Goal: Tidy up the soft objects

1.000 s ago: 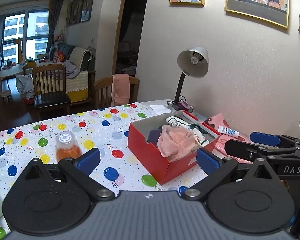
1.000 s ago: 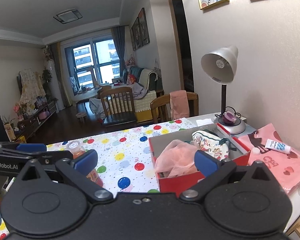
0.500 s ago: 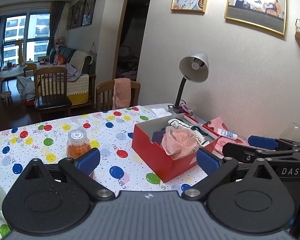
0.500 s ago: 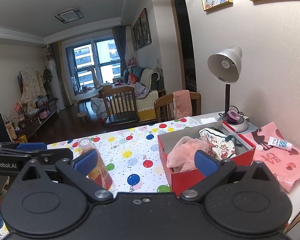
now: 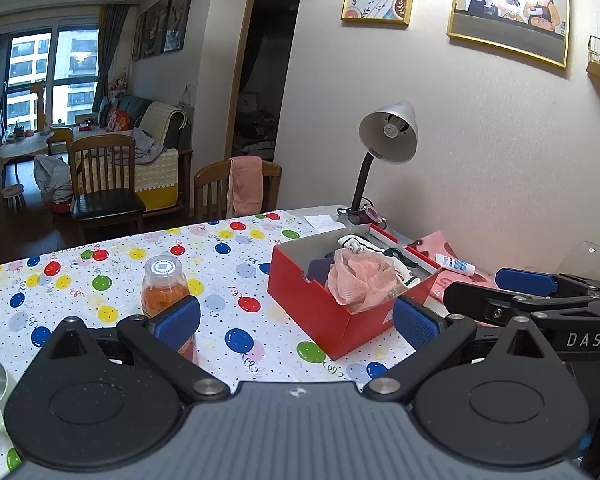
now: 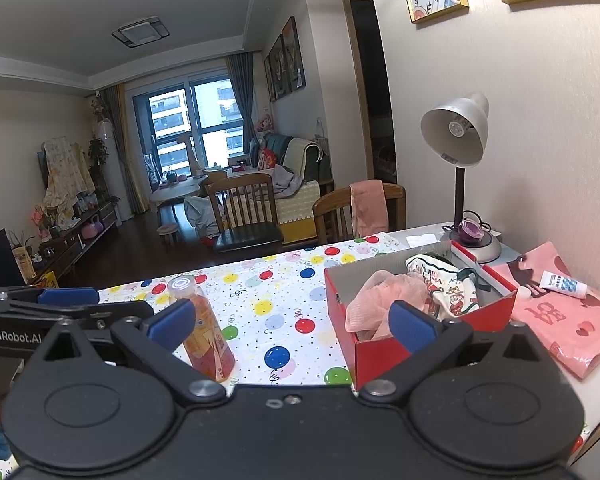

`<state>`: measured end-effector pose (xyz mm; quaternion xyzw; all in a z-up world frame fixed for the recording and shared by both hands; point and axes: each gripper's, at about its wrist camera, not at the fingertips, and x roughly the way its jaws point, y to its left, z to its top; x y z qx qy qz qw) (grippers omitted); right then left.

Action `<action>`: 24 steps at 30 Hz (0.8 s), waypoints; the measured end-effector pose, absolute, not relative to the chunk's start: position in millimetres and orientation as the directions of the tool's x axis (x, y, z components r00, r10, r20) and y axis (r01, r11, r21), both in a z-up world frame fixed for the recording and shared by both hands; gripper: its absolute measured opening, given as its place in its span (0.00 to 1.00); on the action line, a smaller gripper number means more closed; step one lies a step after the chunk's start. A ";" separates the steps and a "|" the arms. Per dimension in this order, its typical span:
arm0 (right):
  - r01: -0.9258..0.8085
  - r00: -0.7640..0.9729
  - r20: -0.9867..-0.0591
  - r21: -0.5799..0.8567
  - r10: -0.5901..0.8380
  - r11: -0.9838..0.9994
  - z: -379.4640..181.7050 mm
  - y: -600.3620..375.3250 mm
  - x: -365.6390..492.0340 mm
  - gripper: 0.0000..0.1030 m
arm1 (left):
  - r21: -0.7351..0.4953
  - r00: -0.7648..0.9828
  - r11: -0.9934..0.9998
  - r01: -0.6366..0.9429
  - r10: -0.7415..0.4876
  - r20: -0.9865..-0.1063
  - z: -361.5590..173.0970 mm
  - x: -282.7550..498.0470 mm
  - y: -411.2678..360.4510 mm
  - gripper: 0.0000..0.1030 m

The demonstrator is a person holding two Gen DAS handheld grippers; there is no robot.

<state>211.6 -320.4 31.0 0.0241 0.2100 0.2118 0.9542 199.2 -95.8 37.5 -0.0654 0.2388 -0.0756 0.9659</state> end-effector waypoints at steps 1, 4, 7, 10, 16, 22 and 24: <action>-0.394 0.822 -0.391 0.136 0.415 0.909 30.9 -320.6 211.6 1.00 | -0.161 0.875 0.980 0.115 -0.177 -0.452 37.6 199.0 -95.6 1.00; -0.397 0.822 -0.389 0.134 0.416 0.908 31.6 -318.5 209.9 1.00 | -0.159 0.874 0.981 0.112 -0.173 -0.454 37.6 198.4 -95.5 1.00; -0.396 0.821 -0.390 0.138 0.417 0.908 32.0 -317.9 209.8 1.00 | -0.158 0.874 0.981 0.109 -0.170 -0.456 37.6 197.6 -93.6 1.00; -0.395 0.821 -0.390 0.137 0.416 0.908 32.2 -317.7 210.3 1.00 | -0.157 0.874 0.982 0.108 -0.169 -0.456 37.6 197.3 -93.2 1.00; -0.396 0.820 -0.391 0.138 0.417 0.908 32.0 -317.6 209.9 1.00 | -0.157 0.874 0.982 0.108 -0.169 -0.456 37.7 196.7 -92.6 1.00; -0.397 0.819 -0.393 0.138 0.418 0.907 32.9 -315.5 212.3 1.00 | -0.150 0.875 0.983 0.102 -0.161 -0.457 38.8 196.6 -90.0 1.00; -0.397 0.817 -0.397 0.138 0.418 0.907 32.6 -314.2 213.4 1.00 | -0.152 0.873 0.983 0.102 -0.162 -0.461 38.7 197.3 -88.3 1.00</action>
